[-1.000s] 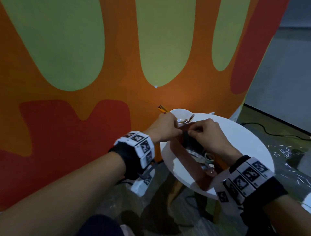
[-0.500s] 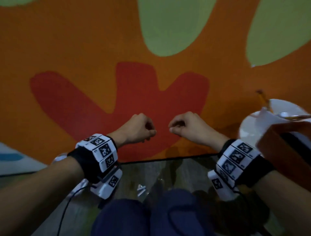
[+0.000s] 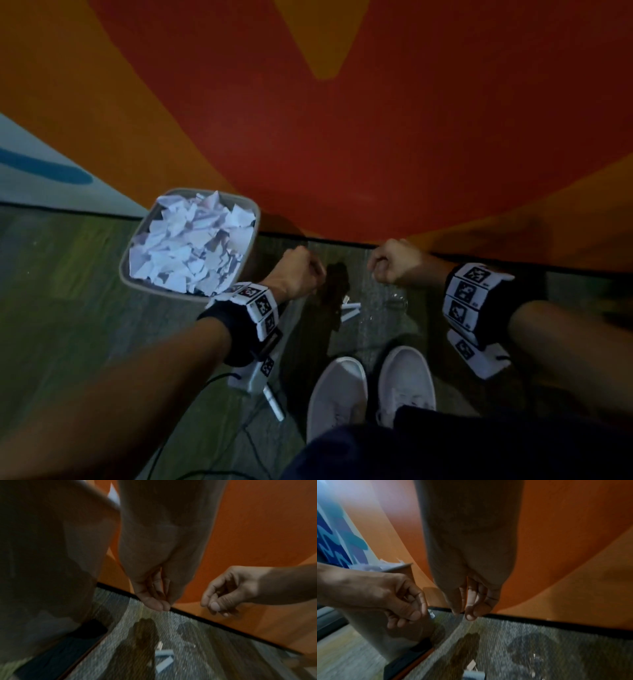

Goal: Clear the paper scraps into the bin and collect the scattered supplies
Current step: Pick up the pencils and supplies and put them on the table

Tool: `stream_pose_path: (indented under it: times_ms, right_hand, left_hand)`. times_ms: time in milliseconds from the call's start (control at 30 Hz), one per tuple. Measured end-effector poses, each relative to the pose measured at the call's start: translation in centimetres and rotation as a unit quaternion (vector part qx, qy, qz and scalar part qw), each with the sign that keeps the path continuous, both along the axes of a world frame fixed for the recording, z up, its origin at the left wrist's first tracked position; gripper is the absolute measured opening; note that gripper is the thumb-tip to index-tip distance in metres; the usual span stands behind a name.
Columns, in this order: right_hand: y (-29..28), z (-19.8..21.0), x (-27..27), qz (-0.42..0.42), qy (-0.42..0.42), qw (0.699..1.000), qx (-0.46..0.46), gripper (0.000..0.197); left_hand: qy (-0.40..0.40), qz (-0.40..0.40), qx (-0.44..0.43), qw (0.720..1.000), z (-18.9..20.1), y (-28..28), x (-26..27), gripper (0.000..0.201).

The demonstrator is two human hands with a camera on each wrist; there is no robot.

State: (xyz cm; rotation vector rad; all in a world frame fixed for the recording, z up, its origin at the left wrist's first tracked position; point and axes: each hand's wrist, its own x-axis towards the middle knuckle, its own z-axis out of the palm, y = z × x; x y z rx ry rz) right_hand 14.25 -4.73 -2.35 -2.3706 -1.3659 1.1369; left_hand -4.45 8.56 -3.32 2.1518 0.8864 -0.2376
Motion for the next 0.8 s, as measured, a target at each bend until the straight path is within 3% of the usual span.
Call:
stream_pose_path:
  times_ms: [100, 233, 367, 500, 700, 800]
  right_hand:
    - [0.0, -4.8, -0.5, 0.011, -0.005, 1.0, -0.014, 0.016]
    - [-0.5, -9.8, -1.5, 0.006, 0.062, 0.998, -0.021, 0.018]
    - [0.1, -13.8, -2.4, 0.019, 0.041, 0.998, -0.047, 0.03]
    - [0.1, -15.6, -3.4, 0.008, -0.03, 0.998, -0.062, 0.012]
    - [-0.6, -17.2, -3.7, 0.058, -0.092, 0.994, -0.005, 0.023]
    - [-0.3, -17.4, -3.7, 0.019, -0.073, 0.997, -0.008, 0.021]
  left_hand:
    - [0.031, -0.007, -0.029, 0.999, -4.9, -0.5, -0.1, 0.014]
    - [0.097, -0.024, -0.027, 0.995, -10.7, -2.5, 0.5, 0.012]
    - [0.075, -0.013, -0.024, 0.997, -14.5, -4.4, 0.2, 0.029]
    - [0.063, -0.022, 0.003, 0.998, -16.3, -5.8, 0.1, 0.039]
    - [0.077, -0.004, 0.064, 0.995, -17.7, -7.0, 1.1, 0.03]
    - [0.094, -0.026, 0.095, 0.991, -17.9, -7.1, 1.5, 0.026]
